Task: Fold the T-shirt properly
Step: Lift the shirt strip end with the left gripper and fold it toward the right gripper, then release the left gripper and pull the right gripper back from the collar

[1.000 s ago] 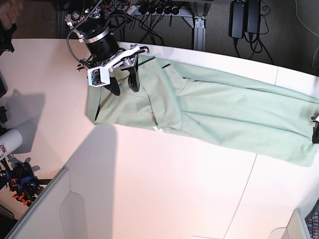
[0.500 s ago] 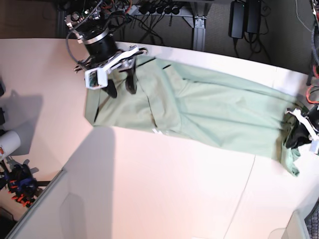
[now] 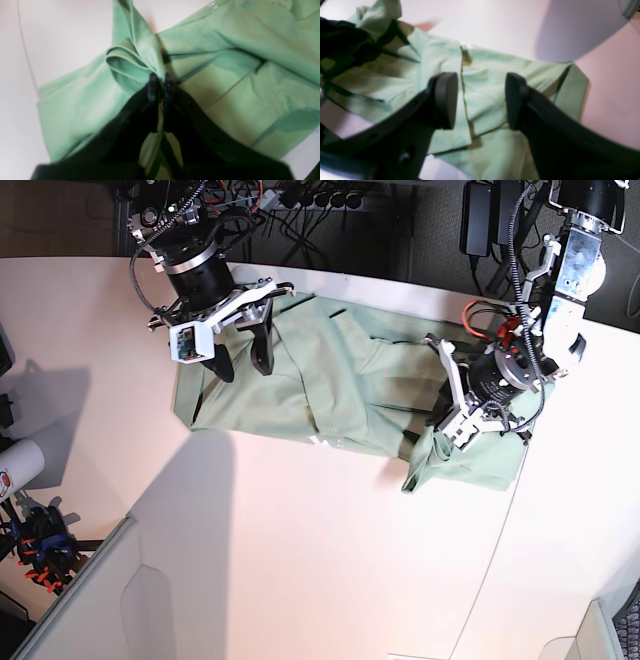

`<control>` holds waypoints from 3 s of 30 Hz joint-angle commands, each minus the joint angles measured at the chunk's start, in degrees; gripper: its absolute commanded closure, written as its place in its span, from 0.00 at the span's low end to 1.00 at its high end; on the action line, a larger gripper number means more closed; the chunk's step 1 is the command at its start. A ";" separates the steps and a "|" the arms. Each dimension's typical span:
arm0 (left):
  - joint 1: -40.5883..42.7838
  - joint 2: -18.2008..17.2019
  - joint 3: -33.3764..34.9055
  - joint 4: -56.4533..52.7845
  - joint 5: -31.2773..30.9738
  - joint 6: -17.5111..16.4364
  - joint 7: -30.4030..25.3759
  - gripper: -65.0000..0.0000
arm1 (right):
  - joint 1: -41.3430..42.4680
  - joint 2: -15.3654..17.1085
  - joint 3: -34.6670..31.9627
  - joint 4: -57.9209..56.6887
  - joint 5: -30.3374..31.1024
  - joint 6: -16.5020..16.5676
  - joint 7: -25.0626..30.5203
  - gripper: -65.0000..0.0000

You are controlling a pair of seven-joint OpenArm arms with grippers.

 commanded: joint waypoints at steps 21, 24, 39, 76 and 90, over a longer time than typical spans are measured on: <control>-0.37 3.32 2.69 -0.46 -6.43 0.00 1.18 0.62 | 0.66 0.46 1.60 1.18 2.14 0.00 2.60 0.53; 0.09 3.34 2.69 -0.44 -10.95 -0.26 1.73 0.62 | 1.31 0.46 1.60 1.18 2.14 -0.02 2.62 0.53; 0.13 -0.42 -8.74 11.41 -26.53 -10.88 1.44 0.62 | 2.21 0.48 1.62 1.18 1.92 0.00 2.60 0.53; 9.70 6.08 -2.67 1.79 -12.57 -10.73 -5.07 1.00 | 2.21 0.46 1.86 1.18 1.92 0.00 2.56 1.00; 9.75 1.27 -3.10 15.06 -18.62 -13.35 -1.22 1.00 | 4.79 2.60 21.70 -5.33 12.09 -0.15 1.01 0.38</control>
